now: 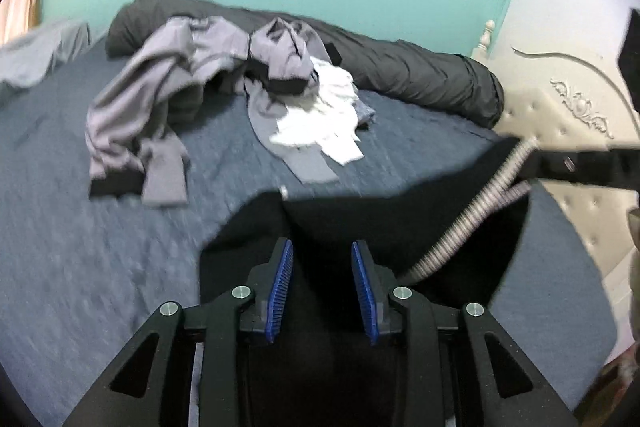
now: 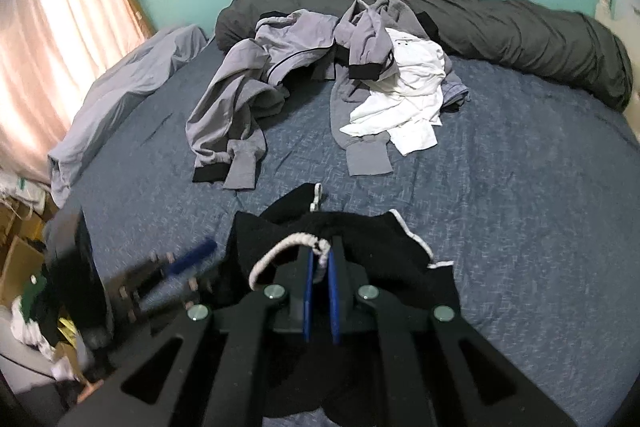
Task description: Fold clothes
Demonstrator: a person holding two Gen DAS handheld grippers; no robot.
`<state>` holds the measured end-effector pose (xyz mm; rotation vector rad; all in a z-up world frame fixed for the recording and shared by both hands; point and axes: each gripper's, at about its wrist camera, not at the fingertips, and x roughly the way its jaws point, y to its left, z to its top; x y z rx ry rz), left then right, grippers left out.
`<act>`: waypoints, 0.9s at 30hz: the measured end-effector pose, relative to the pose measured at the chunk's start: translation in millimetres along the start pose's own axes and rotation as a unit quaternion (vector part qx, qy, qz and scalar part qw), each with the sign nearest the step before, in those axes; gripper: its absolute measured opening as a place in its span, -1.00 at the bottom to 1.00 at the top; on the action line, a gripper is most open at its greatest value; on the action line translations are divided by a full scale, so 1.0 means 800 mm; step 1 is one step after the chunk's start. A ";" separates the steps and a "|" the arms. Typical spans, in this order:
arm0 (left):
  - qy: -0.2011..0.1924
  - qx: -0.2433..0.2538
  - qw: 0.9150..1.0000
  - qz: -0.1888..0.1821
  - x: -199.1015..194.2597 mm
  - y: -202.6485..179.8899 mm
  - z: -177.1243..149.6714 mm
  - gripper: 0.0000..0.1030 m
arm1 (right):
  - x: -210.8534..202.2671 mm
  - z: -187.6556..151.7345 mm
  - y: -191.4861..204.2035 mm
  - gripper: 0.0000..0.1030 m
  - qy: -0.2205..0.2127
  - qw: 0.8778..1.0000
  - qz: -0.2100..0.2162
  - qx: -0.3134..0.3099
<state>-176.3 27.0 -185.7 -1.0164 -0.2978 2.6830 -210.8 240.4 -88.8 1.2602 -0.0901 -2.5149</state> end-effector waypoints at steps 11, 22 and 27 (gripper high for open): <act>-0.018 -0.013 0.999 0.042 0.020 -0.007 -0.007 0.25 | -0.007 -0.004 0.012 -0.88 -0.003 1.000 0.006 0.002; -0.026 0.002 0.995 0.097 0.032 0.021 -0.003 0.28 | -0.009 -0.012 0.016 -0.87 -0.005 1.000 0.004 -0.019; -0.024 0.025 0.994 0.108 0.036 0.022 0.010 0.28 | -0.009 -0.017 0.031 -0.88 -0.006 0.999 0.002 -0.040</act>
